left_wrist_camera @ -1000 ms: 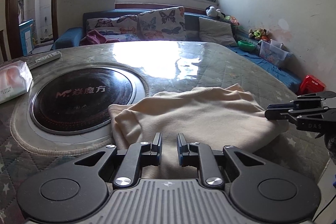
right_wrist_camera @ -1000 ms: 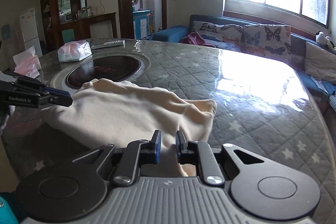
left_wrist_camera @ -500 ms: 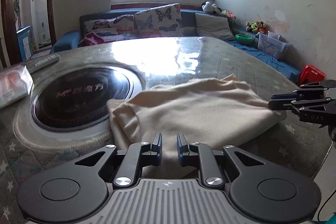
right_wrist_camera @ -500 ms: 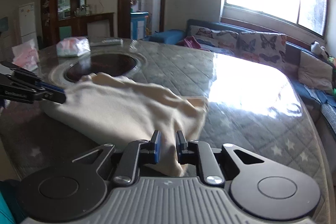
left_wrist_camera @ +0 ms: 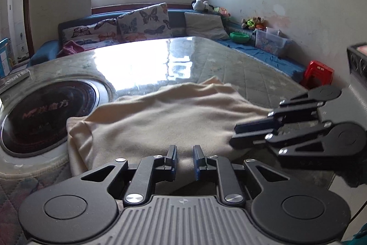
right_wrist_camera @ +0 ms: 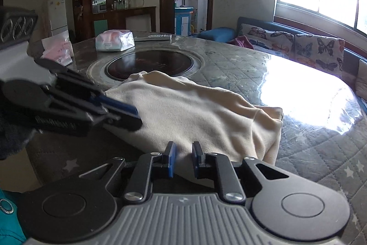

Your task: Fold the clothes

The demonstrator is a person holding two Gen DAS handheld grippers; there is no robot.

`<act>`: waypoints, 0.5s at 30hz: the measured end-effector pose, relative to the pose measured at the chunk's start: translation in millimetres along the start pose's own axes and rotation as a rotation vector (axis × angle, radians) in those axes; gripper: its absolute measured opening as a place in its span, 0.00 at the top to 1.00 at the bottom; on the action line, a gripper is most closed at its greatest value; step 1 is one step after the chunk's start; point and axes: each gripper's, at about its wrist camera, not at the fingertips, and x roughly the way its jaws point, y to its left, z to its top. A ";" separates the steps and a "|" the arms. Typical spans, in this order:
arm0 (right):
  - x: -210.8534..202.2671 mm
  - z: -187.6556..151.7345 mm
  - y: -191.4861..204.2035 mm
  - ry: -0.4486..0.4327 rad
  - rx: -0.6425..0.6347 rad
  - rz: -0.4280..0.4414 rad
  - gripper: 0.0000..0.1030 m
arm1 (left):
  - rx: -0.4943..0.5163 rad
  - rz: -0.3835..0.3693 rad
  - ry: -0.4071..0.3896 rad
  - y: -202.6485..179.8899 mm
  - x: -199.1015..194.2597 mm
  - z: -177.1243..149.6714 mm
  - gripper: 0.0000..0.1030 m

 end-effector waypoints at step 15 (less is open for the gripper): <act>6.8 23.2 3.7 0.004 -0.046 0.079 0.86 | -0.089 0.042 -0.023 21.8 -26.5 -5.1 0.82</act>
